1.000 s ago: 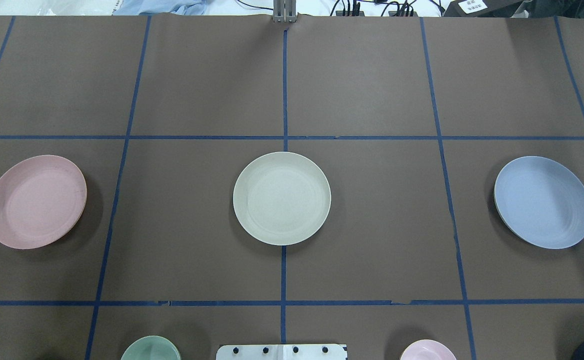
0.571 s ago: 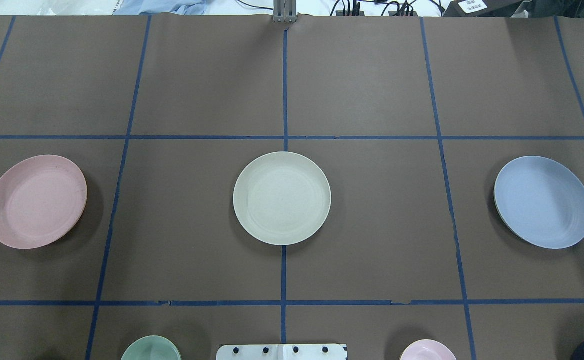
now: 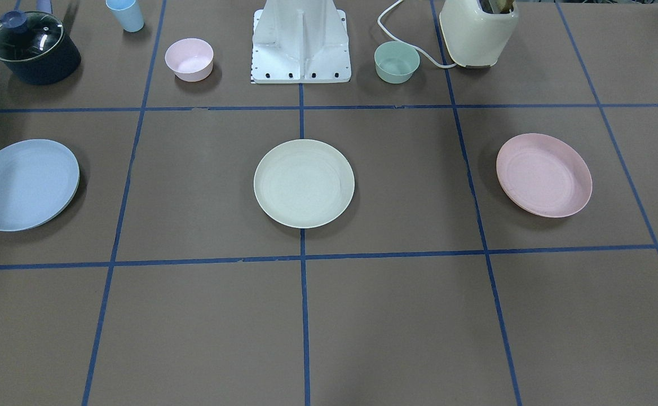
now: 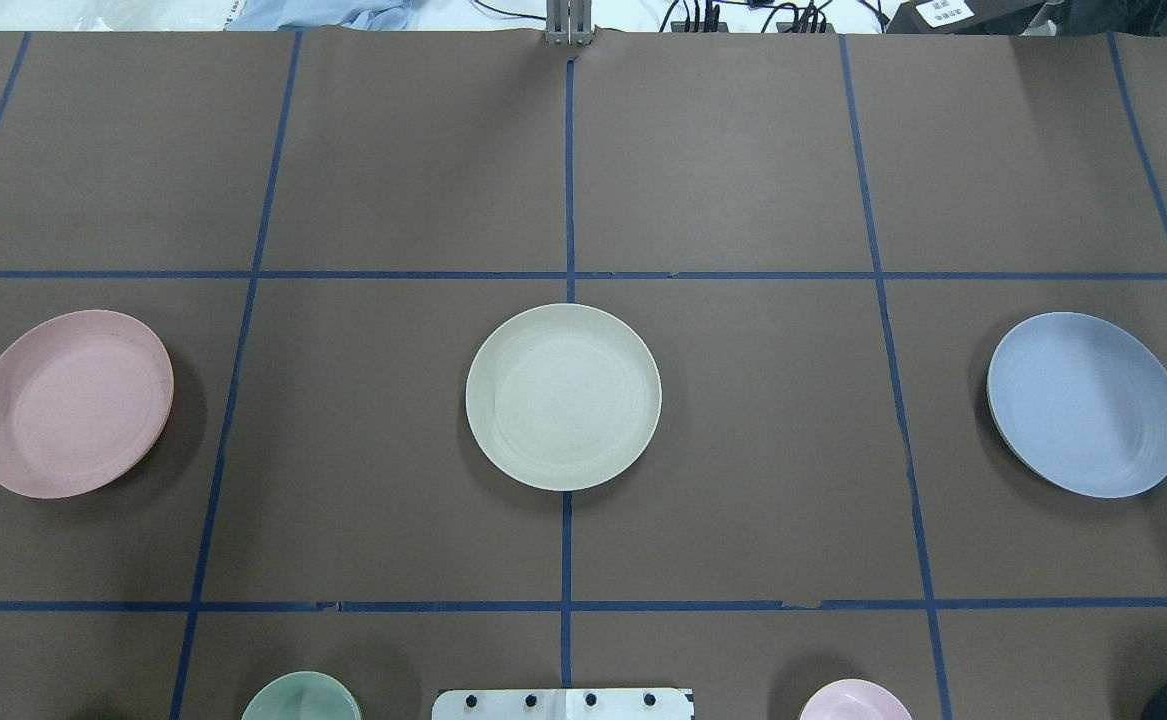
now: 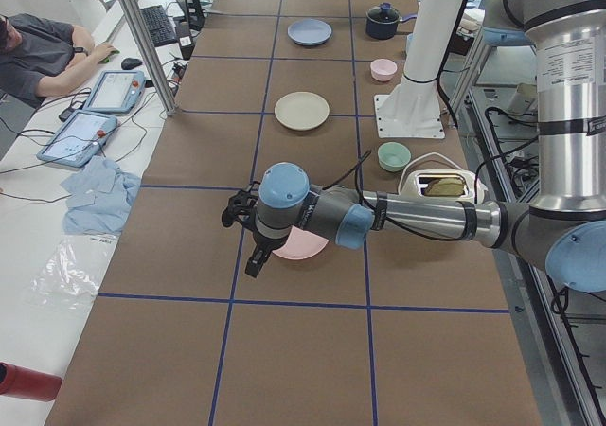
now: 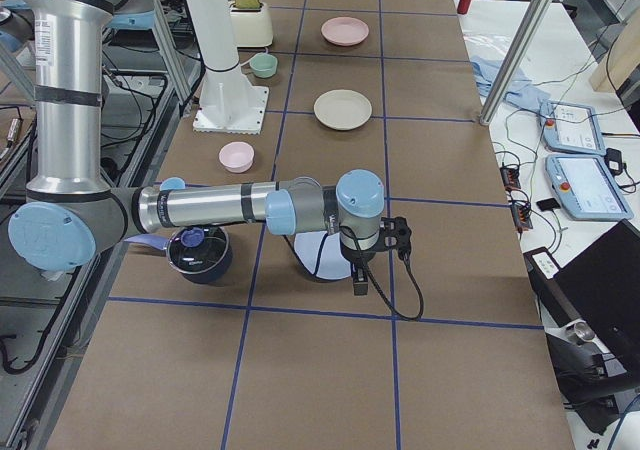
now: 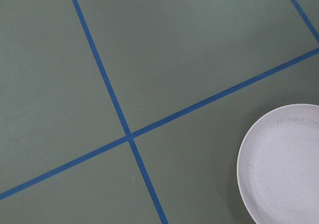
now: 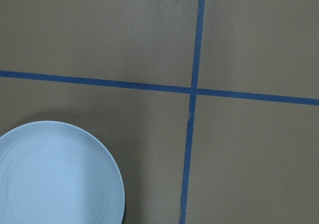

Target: Stack three plates with pink and blue

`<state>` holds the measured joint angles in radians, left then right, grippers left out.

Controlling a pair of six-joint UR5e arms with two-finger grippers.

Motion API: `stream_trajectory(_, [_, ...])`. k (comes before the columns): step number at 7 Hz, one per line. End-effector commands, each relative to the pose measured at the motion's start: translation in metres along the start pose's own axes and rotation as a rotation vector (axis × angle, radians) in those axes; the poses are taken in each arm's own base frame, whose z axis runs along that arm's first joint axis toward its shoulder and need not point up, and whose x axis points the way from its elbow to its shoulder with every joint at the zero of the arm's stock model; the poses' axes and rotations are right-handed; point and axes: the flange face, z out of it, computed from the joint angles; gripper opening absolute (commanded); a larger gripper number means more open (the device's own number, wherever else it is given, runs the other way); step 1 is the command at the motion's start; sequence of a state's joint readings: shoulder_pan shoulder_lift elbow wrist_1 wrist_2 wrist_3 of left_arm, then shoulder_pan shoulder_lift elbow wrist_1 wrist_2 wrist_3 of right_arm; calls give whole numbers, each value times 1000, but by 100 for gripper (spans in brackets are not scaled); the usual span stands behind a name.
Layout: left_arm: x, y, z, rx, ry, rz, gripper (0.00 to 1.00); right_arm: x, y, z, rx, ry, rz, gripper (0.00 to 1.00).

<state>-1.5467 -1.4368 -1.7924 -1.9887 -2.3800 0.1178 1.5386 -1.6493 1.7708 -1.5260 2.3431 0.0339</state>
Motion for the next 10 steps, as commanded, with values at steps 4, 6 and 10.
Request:
stream_trajectory(4, [30, -52, 29, 224, 83, 293, 100, -47, -11, 16, 98, -56, 15, 100])
stream_trajectory(6, [32, -6, 80, 270, 188, 232, 100, -49, -11, 19, 95, -58, 10, 100])
stream_trajectory(10, [76, 44, 149, 187, 181, -86, 100, -49, -10, 19, 95, -58, 10, 100])
